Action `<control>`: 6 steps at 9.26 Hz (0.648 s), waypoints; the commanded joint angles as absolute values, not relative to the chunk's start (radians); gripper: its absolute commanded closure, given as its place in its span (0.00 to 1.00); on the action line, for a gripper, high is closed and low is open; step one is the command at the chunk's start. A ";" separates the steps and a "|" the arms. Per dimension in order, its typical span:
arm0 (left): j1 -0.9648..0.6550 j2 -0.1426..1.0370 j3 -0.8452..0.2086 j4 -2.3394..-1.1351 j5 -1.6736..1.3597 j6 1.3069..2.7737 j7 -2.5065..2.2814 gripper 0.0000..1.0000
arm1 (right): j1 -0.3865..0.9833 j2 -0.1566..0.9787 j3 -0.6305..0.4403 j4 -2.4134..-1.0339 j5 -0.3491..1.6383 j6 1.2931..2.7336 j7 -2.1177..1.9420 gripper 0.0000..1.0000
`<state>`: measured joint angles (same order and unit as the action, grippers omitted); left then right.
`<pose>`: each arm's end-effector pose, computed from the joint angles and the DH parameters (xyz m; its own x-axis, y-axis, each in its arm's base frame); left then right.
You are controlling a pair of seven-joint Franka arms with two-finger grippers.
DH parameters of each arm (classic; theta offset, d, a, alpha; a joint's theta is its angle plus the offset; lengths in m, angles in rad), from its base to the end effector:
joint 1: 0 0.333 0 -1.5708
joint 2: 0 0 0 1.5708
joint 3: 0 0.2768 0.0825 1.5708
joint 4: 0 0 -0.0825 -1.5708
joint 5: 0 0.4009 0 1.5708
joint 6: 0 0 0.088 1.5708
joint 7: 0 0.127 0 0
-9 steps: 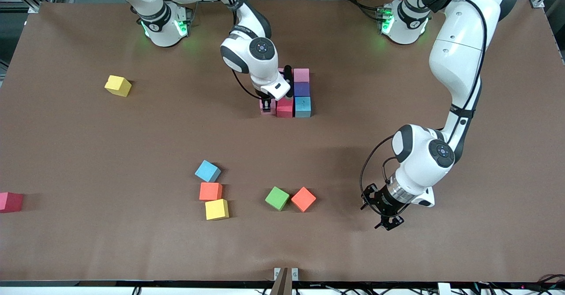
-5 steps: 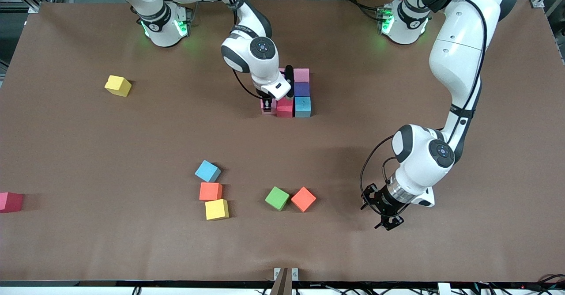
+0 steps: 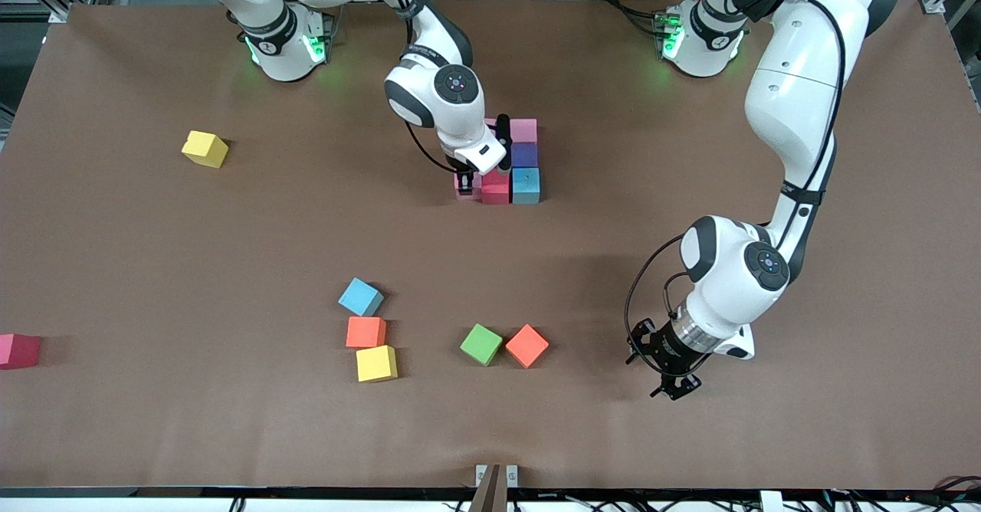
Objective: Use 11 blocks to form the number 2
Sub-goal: 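Lower the pink cube beneath the red cube and open the right gripper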
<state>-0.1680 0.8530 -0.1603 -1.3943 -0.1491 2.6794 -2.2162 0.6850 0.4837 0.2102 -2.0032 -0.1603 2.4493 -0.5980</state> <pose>0.7288 -0.2190 0.1931 -0.4122 0.8051 -0.4266 0.8350 0.5211 0.1767 0.3716 0.4667 0.1479 -0.0250 0.9995 -0.0198 0.9996 0.0248 -0.0109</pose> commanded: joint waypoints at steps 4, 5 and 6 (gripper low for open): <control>-0.178 0.853 -0.155 -1.394 -0.166 2.694 -2.214 0.26 | 0.683 0.502 0.216 -1.986 -0.184 2.459 -0.557 1.00; -0.178 0.853 -0.155 -1.394 -0.166 2.692 -2.214 0.26 | 0.681 0.502 0.216 -1.987 -0.184 2.457 -0.557 1.00; -0.178 0.853 -0.155 -1.393 -0.166 2.692 -2.214 0.26 | 0.681 0.502 0.216 -1.985 -0.184 2.459 -0.557 1.00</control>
<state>-0.1699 0.8531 -0.1603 -1.3943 -0.1491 2.6794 -2.2162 0.6850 0.4850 0.2101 -2.0019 -0.1603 2.4533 -0.5826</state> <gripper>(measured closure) 0.256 0.445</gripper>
